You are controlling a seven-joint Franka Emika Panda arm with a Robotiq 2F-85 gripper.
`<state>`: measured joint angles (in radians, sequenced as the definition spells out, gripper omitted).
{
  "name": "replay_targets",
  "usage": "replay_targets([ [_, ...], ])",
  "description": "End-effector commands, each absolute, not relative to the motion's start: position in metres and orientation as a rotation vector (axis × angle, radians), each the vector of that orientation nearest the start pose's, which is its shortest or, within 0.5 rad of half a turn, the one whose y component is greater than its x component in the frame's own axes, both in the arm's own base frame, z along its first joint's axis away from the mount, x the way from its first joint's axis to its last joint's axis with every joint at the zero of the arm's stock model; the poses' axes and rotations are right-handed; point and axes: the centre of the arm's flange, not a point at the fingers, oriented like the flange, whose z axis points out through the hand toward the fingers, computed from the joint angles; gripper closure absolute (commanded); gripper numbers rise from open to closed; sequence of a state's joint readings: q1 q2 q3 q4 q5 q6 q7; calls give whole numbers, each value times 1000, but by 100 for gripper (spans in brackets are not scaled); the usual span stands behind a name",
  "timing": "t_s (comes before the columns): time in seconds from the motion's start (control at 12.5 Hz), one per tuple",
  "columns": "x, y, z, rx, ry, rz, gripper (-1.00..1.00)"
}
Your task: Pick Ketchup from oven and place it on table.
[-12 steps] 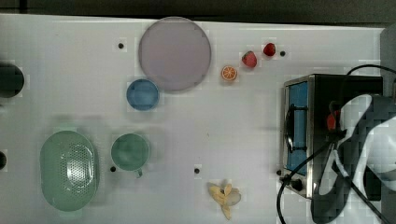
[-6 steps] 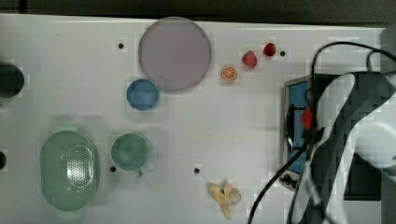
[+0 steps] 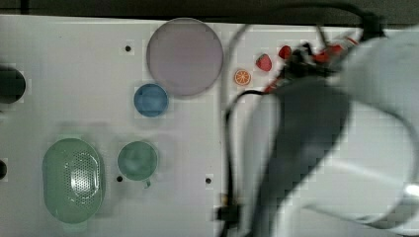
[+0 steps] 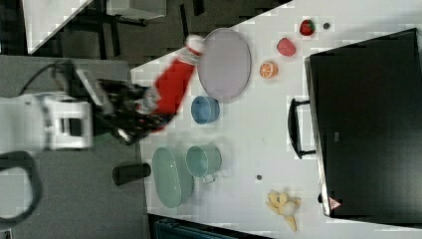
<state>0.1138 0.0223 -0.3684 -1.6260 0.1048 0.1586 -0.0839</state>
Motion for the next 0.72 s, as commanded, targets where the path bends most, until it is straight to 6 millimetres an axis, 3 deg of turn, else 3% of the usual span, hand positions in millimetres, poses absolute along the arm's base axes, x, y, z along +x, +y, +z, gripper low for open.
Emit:
replay_targets([
  [0.08,577,-64,542,-2905,1229,74,-27],
  [0.24,573,-33,513,-2997,1147,145,-27],
  [0.4,565,-17,477,-3027,1113,225,-27],
  [0.72,547,-17,384,-2989,1210,200,-27],
])
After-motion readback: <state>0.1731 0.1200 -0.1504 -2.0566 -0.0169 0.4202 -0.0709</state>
